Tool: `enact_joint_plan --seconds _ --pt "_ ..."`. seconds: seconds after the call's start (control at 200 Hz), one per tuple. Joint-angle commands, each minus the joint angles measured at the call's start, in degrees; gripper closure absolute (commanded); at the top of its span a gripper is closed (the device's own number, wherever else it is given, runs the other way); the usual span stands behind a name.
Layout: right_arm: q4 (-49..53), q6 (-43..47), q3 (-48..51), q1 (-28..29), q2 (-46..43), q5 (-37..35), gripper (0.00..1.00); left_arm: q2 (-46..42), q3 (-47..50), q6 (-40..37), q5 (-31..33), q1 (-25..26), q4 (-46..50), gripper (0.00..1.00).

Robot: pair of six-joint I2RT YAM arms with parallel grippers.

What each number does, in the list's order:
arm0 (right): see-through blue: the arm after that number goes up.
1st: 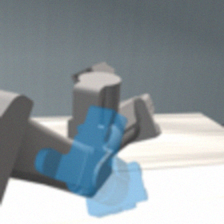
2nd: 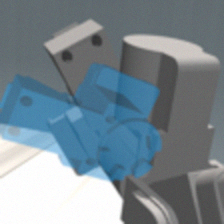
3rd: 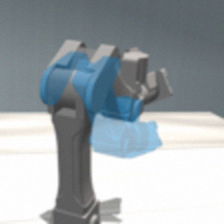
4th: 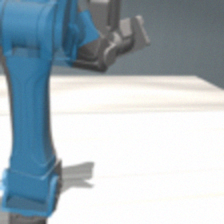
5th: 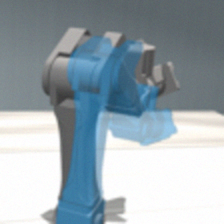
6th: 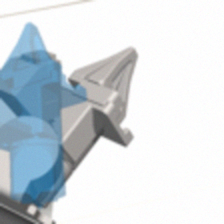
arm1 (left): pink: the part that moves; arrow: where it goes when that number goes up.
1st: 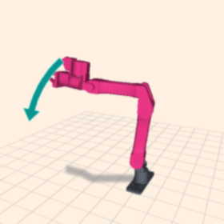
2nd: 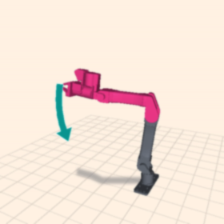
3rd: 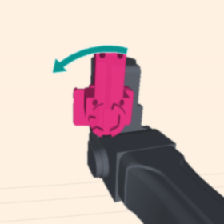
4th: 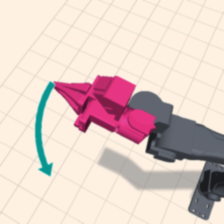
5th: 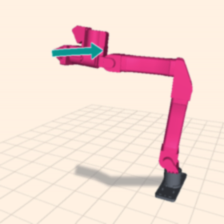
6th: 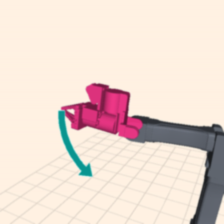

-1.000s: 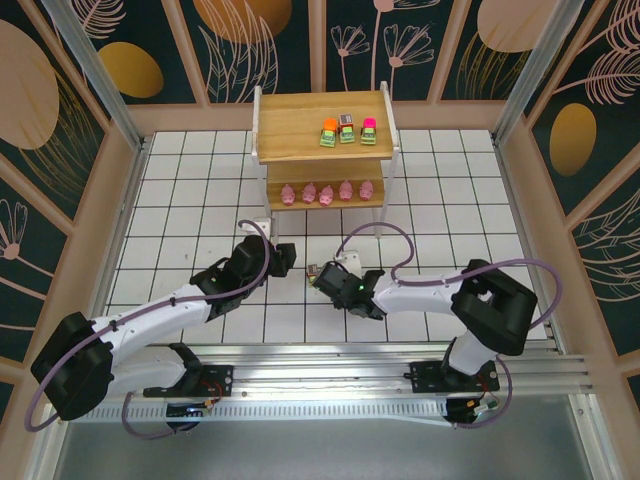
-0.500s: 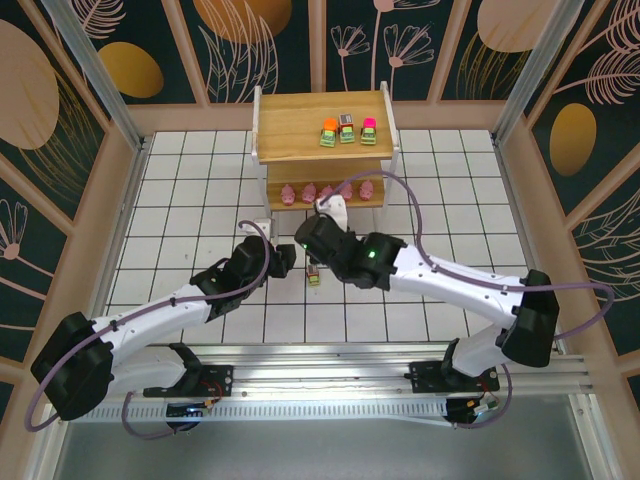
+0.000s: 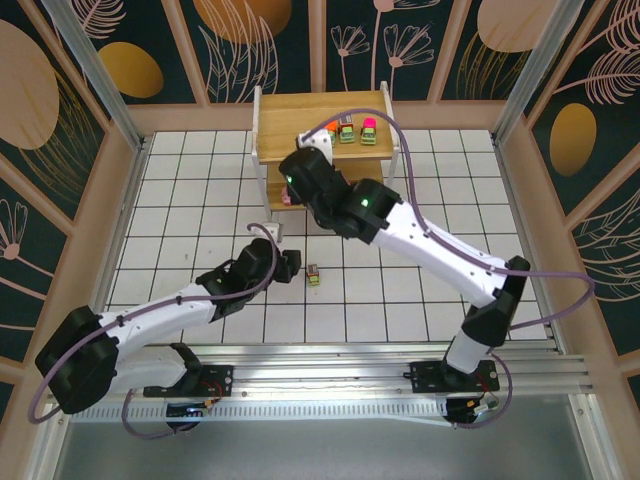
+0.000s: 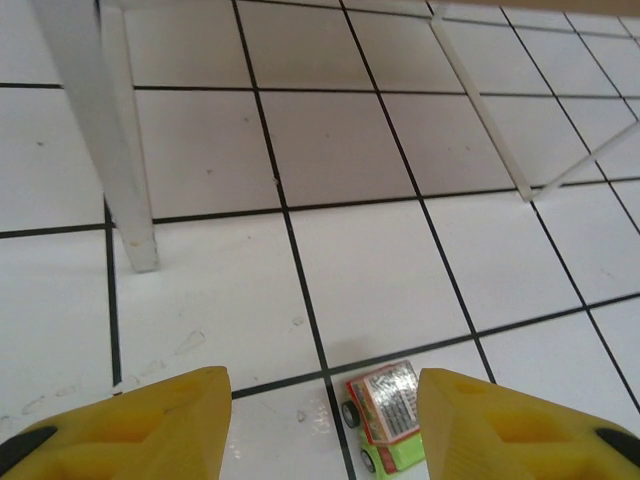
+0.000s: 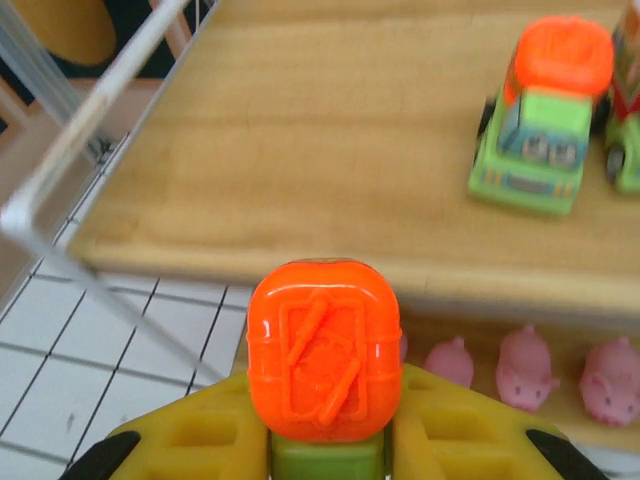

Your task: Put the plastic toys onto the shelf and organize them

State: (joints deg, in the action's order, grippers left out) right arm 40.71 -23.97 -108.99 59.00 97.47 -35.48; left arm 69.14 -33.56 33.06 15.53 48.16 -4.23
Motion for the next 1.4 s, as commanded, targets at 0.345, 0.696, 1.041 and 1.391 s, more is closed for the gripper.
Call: enact_joint_plan --seconds 0.345,0.696,1.041,1.391 --pt "8.8 6.0 -24.2 -6.7 14.7 2.8 0.82 3.1 -2.4 -1.1 1.8 3.3 -0.5 0.47" --pt "10.1 6.8 -27.5 -8.1 18.2 3.4 0.81 2.6 -1.4 -0.7 2.3 3.5 -0.4 0.47" --pt "9.7 6.8 -27.4 -8.1 18.5 5.1 0.72 2.6 -0.8 -0.2 2.4 3.5 -0.7 0.47" --pt "9.1 7.6 -28.2 -7.7 17.4 4.4 0.61 2.6 -1.2 -0.1 2.6 3.5 -0.5 0.47"
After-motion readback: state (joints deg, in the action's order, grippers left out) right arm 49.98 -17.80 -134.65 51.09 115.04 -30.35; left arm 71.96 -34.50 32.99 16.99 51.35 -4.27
